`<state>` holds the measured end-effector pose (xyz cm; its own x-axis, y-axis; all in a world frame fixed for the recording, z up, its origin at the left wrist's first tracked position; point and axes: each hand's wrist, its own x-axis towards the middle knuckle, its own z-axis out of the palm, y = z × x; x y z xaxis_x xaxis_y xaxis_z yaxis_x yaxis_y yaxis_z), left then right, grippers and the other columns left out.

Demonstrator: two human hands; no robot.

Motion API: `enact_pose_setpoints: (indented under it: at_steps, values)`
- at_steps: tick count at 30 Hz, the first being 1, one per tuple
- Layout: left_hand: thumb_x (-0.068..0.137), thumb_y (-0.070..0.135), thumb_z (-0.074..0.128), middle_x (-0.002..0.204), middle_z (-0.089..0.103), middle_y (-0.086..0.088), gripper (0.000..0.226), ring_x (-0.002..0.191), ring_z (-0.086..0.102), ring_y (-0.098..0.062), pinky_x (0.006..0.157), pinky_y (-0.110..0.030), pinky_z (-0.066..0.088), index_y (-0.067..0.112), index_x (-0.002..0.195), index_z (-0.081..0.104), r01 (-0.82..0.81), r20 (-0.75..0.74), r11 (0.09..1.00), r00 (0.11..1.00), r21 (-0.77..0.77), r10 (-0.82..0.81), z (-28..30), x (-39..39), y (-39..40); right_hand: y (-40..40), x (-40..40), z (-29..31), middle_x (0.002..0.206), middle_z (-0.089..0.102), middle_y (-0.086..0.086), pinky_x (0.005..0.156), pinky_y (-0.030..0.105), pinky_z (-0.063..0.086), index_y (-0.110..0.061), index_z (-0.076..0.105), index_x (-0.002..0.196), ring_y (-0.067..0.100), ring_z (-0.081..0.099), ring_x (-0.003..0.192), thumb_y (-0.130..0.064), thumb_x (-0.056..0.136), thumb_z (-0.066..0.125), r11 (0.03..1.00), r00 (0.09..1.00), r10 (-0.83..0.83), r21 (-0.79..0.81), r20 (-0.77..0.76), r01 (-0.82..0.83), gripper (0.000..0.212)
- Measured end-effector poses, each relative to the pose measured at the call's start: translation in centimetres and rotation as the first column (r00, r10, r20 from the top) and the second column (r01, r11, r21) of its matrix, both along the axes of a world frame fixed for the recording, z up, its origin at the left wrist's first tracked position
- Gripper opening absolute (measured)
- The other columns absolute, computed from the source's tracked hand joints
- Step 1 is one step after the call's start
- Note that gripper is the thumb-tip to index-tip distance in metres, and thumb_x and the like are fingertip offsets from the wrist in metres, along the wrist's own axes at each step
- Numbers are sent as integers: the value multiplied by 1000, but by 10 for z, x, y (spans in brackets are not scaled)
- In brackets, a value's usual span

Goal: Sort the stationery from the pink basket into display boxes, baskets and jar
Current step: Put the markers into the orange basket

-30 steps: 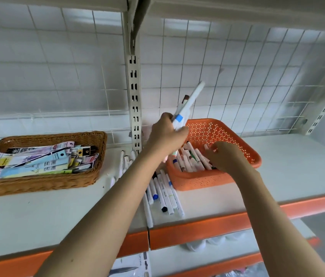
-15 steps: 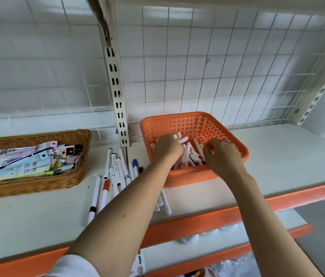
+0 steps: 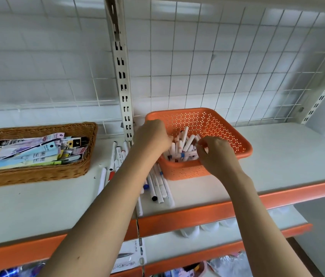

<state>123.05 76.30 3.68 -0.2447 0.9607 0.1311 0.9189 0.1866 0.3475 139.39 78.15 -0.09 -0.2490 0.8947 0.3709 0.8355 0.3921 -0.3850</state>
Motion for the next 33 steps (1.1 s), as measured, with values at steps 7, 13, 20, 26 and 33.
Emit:
enact_pose_setpoints:
  at_steps: [7, 13, 20, 26, 33]
  values:
    - [91, 33, 55, 91, 68, -3, 24, 80, 61, -20, 66, -29, 45, 12, 93, 66, -195, 158, 975, 971, 104, 177, -51, -65, -100, -35, -44, 0, 90, 67, 10, 68, 14, 39, -4, 69, 97, 20, 54, 71, -9, 90, 54, 980, 985, 141, 152, -102, -124, 17]
    - [91, 36, 53, 106, 61, -12, 39, 97, 57, -28, 79, -32, 41, 8, 117, 60, -305, 148, 951, 944, 45, 295, -81, -95, -146, -74, -95, -8, 81, 66, 8, 54, 22, 41, -4, 68, 87, 19, 54, 61, -3, 86, 53, 942, 921, 314, 196, -229, -272, 15]
    - [91, 41, 52, 96, 58, -9, 43, 89, 55, -25, 73, -28, 40, 5, 113, 56, -288, 159, 958, 945, -2, 284, -96, -103, -151, -87, -116, -55, 134, 47, 18, 105, 37, 32, -2, 51, 128, 35, 41, 127, -20, 91, 53, 972, 986, 140, -203, 95, -118, 41]
    - [85, 53, 57, 102, 50, -9, 57, 92, 54, -26, 73, -28, 40, 7, 116, 49, -248, 128, 958, 955, -141, 266, -92, -98, -139, -91, -132, -52, 147, 23, 17, 108, 44, 25, -9, 27, 141, 35, 24, 133, -33, 93, 46, 929, 962, 48, -367, 267, 55, 56]
    - [87, 15, 58, 97, 55, -10, 32, 82, 55, -24, 65, -27, 45, 4, 115, 49, -251, 88, 936, 956, -245, 279, -81, -100, -131, -85, -143, -46, 135, 37, 15, 103, 41, 29, -7, 37, 130, 33, 32, 123, -26, 91, 47, 929, 938, 13, -350, 347, 117, 45]
